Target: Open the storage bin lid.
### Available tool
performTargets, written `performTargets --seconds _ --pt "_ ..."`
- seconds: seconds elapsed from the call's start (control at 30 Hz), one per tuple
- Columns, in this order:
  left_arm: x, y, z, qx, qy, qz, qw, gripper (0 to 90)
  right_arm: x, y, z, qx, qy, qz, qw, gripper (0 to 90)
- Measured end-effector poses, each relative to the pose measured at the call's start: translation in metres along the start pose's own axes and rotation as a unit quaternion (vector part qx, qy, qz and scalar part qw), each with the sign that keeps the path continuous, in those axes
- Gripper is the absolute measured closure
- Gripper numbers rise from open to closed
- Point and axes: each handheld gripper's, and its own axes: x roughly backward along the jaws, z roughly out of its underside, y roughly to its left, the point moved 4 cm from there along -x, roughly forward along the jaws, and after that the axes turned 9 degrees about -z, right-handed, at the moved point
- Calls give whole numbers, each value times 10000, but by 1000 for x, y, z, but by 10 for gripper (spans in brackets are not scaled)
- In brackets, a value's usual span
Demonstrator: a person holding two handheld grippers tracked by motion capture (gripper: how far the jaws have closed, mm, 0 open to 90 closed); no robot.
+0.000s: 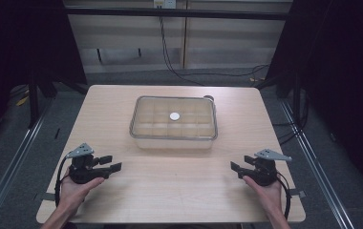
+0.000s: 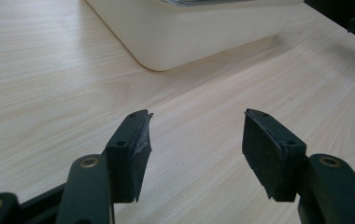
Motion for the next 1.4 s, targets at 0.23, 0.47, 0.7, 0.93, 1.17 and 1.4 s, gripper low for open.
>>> performTargets --seconds 0.23,0.47,0.7,0.93,1.17,1.4 --pt "-1 -1 -1 -10 -29 88 10000 363 0 1 0 -85 28 -130 9999 362" --pt "-1 0 -4 45 -80 146 9999 356 1 3 -4 -154 -3 -373 9992 371" --pt "2 -4 -13 -13 -128 250 9996 401 1 12 -11 35 84 -472 9988 426" --pt "1 -2 -20 67 -8 180 9998 404 0 16 -21 -30 215 -584 9981 455" --pt "0 3 -30 83 -24 -27 10000 397 -3 18 -33 52 221 -705 9973 431" --pt "-3 6 -44 -38 -106 98 9999 365 -8 15 -48 17 190 -748 9970 353"
